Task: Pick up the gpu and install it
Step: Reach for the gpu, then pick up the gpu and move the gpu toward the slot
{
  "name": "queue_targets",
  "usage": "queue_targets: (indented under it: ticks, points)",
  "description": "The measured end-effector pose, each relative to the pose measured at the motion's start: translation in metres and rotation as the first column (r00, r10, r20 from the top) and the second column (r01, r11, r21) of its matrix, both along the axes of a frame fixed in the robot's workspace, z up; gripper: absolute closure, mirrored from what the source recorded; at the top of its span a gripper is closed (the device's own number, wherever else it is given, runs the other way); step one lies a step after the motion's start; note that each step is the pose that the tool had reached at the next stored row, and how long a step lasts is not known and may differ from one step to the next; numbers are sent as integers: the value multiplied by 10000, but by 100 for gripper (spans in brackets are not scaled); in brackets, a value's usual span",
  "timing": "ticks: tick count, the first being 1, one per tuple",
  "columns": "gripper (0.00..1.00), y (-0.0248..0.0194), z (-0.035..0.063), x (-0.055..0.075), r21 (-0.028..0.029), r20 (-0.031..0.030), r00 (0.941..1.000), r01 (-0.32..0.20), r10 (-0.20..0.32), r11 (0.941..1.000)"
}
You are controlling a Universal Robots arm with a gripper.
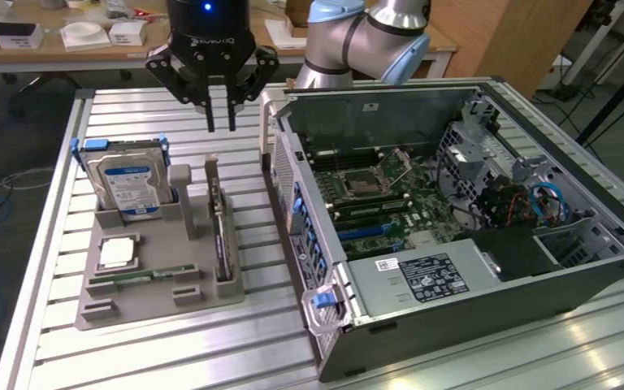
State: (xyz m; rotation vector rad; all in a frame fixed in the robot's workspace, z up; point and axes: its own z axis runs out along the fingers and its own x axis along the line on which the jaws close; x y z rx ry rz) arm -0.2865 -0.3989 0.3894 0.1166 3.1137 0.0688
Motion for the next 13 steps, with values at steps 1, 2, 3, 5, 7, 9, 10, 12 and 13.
queue_targets:
  ticks: [1, 2, 3, 5, 7, 9, 10, 12, 13]
  points:
    - [65, 0, 0, 0, 0, 0, 10000, 0, 0, 10000]
    - [65, 0, 0, 0, 0, 0, 10000, 0, 0, 10000]
    - [59, 0, 0, 0, 0, 0, 10000, 0, 0, 10000]
    - [59, 0, 0, 0, 1, 0, 10000, 0, 0, 10000]
    - [59, 0, 0, 0, 0, 0, 10000, 0, 0, 10000]
    - [59, 0, 0, 0, 1, 0, 10000, 0, 0, 10000]
    - [59, 0, 0, 0, 0, 0, 10000, 0, 0, 10000]
    - [59, 0, 0, 0, 0, 0, 10000, 0, 0, 10000]
    - [59, 0, 0, 0, 0, 0, 10000, 0, 0, 10000]
